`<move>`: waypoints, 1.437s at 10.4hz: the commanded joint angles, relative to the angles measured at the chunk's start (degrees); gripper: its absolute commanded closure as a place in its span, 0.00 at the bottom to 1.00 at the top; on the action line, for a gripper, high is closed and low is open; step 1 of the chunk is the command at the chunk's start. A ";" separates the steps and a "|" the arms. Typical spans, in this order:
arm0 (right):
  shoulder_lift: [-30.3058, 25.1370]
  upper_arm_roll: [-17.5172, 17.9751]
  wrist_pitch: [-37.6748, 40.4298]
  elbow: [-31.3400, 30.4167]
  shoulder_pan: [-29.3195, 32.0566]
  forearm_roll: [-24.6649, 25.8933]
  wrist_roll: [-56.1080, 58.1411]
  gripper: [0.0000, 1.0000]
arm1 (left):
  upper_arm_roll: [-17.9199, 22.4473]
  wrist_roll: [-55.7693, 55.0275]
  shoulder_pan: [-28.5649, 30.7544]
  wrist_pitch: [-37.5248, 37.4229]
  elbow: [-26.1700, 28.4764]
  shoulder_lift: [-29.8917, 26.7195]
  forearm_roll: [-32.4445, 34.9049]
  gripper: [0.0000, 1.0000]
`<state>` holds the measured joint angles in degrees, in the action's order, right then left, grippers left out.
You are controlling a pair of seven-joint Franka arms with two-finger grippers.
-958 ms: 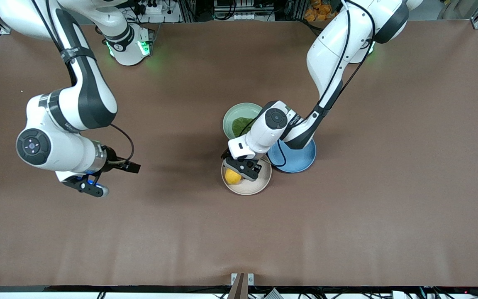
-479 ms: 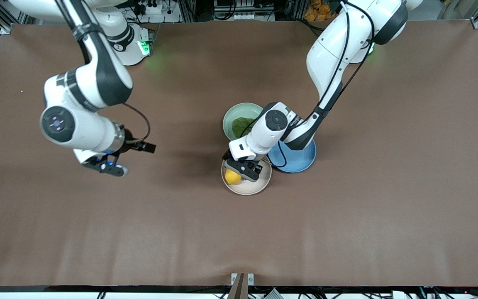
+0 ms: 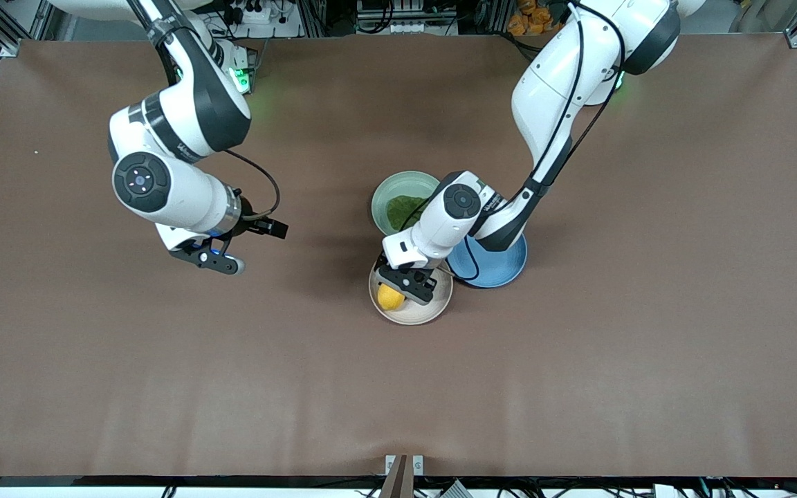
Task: Pick lemon and lettuce from plates
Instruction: 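Lift the lemon with the left gripper while the right gripper reaches lettuce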
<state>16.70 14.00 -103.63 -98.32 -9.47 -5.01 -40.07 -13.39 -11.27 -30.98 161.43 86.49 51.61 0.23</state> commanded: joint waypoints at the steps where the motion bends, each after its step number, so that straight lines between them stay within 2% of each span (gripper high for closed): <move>1: -1.75 2.78 -1.13 -1.96 0.77 -0.61 -5.00 0.00 | -0.31 -0.94 3.27 -4.16 -0.01 -5.18 -1.37 0.87; 3: -1.75 4.28 -1.39 -2.05 0.77 -0.53 -8.43 0.00 | -0.23 -2.61 5.04 -16.00 0.08 -11.50 -1.37 0.87; 4: -2.19 5.85 -3.40 -3.96 0.68 -0.53 -10.27 0.00 | -0.32 -2.53 7.05 -22.23 0.43 -15.10 -1.37 0.88; 6: -3.86 8.92 -11.99 -10.37 0.60 -0.53 -14.32 0.00 | -0.32 -2.27 11.35 -34.54 0.26 -20.39 -1.37 0.91; 8: -3.17 11.39 -15.97 -12.32 -0.02 0.00 -19.05 0.00 | -0.14 -1.65 15.66 -43.70 0.35 -22.68 -1.11 0.91; 10: -1.06 12.11 -18.25 -12.33 -3.25 0.88 -24.23 0.00 | 0.29 -1.82 18.40 -50.91 0.44 -23.22 0.38 0.91; 12: 2.62 12.11 -22.29 -12.24 -6.60 3.68 -30.48 0.00 | 0.38 -1.74 21.38 -53.22 0.70 -22.87 5.63 0.91; 15: 9.90 12.02 -28.89 -10.67 -10.73 9.65 -40.93 0.00 | 0.38 -1.47 25.70 -53.58 2.02 -21.38 8.55 0.90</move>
<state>21.15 25.85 -128.74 -110.90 -18.13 0.08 -73.91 -12.48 -13.05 -7.74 108.57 87.47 29.83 6.36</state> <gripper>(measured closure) 0.000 0.335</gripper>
